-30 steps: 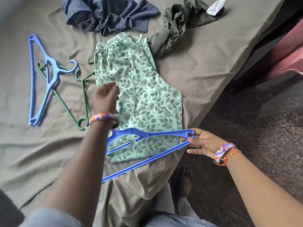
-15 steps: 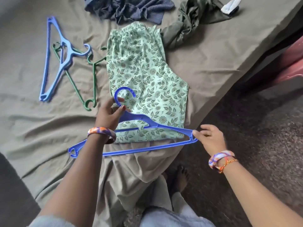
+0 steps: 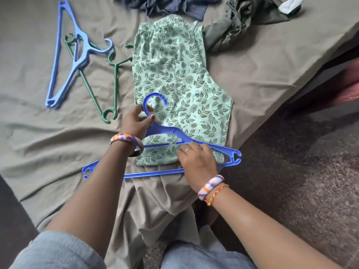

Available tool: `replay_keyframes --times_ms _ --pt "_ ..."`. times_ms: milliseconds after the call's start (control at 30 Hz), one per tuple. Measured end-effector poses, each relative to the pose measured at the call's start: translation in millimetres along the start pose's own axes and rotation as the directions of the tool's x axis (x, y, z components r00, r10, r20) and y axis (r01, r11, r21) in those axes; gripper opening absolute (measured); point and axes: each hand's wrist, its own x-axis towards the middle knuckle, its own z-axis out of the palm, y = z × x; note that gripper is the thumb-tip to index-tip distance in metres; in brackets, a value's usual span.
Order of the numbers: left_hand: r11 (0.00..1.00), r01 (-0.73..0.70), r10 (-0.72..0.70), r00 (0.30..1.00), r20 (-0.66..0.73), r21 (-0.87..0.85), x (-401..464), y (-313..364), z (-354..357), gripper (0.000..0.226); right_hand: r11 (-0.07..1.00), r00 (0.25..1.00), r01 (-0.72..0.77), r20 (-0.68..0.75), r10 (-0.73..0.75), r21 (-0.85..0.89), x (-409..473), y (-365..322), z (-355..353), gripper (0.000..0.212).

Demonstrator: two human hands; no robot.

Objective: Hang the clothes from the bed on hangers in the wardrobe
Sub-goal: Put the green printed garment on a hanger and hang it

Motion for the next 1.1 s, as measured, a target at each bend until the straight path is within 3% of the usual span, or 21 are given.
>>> replay_keyframes --times_ms 133,267,500,733,833,933,967,1067,1100 --pt "0.998 -0.058 0.057 0.998 -0.026 -0.037 18.7 16.2 -6.7 0.024 0.992 0.977 -0.014 -0.209 0.04 0.126 7.8 9.0 -18.1 0.023" --pt "0.992 -0.119 0.118 0.993 -0.023 -0.045 56.7 48.0 -11.1 0.027 0.994 0.95 0.079 -0.309 -0.054 0.07 11.2 14.5 -33.4 0.015" --pt "0.962 -0.271 0.272 0.962 0.026 -0.023 129.7 116.5 -5.1 0.025 0.996 0.974 0.075 -0.218 -0.063 0.046 5.7 7.0 -23.3 0.018" --pt "0.95 -0.311 0.309 0.949 -0.064 -0.025 154.6 134.5 -17.0 0.026 0.999 0.992 0.025 -0.124 -0.028 -0.024 9.8 12.2 0.8 0.015" --pt "0.931 -0.364 0.361 0.93 -0.064 -0.035 146.1 148.5 -25.7 0.025 0.994 0.999 -0.035 0.024 0.038 -0.101 15.3 14.5 5.4 0.017" --pt "0.883 -0.46 0.458 0.888 -0.039 -0.092 127.4 175.6 -36.2 0.023 0.991 0.936 -0.044 0.342 0.084 -0.125 20.7 12.6 -0.6 0.03" --pt "0.862 -0.495 0.496 0.868 -0.019 -0.106 117.7 185.9 -39.4 0.023 0.993 0.882 -0.075 0.459 0.11 -0.094 23.3 11.1 -7.5 0.032" --pt "0.794 -0.593 0.602 0.797 0.041 -0.135 84.0 215.7 -48.6 0.022 0.994 0.809 -0.106 0.583 0.073 0.023 34.6 10.6 -44.6 0.018" --pt "0.768 -0.625 0.636 0.771 0.045 -0.14 71.3 226.6 -52.4 0.022 0.981 0.802 -0.158 0.595 0.06 0.114 37.2 13.9 -54.8 0.023"
